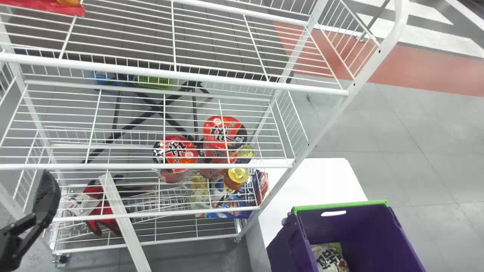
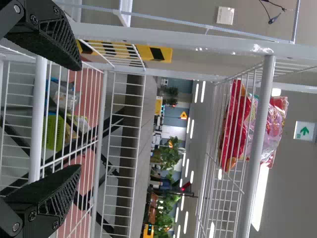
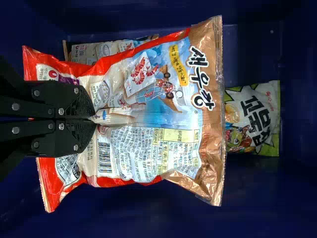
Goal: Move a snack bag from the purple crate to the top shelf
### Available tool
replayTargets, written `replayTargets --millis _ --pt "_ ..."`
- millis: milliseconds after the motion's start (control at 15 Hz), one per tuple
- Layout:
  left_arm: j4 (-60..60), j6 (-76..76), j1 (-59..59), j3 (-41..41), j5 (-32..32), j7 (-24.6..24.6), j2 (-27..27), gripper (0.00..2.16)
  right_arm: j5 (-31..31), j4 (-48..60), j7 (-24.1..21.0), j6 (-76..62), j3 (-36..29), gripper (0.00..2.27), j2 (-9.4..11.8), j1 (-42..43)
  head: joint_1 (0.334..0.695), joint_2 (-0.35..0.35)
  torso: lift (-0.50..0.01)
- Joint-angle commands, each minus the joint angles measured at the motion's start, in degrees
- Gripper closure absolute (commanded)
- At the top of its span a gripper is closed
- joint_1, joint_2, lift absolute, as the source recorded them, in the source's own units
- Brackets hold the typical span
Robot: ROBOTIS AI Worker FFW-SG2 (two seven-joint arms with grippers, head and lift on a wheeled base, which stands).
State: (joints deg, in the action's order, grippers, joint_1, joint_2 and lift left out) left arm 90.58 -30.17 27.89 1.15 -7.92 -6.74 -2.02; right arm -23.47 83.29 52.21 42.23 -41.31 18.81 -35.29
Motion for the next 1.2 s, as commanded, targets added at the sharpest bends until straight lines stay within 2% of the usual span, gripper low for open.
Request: replayTargets --millis 0,400,1133 --pt "0.3 0.08 0.23 0.08 0.1 0.24 0.0 0.12 0.0 0.38 0.26 0.45 -0.09 2.16 0.08 0.22 0.695 -0.35 -0.258" --pt "0.91 0.96 0.41 0.43 0.45 0.59 0.0 0.12 0.0 2.67 2.19 2.56 -1.76 2.16 0.08 0.13 0.695 -0.35 -0.235" --pt "0.82 1.13 0.58 0.61 0.71 1.2 0.09 0.12 0.35 4.34 2.63 2.21 -2.11 2.16 -0.09 0.13 0.695 -0.35 -0.19"
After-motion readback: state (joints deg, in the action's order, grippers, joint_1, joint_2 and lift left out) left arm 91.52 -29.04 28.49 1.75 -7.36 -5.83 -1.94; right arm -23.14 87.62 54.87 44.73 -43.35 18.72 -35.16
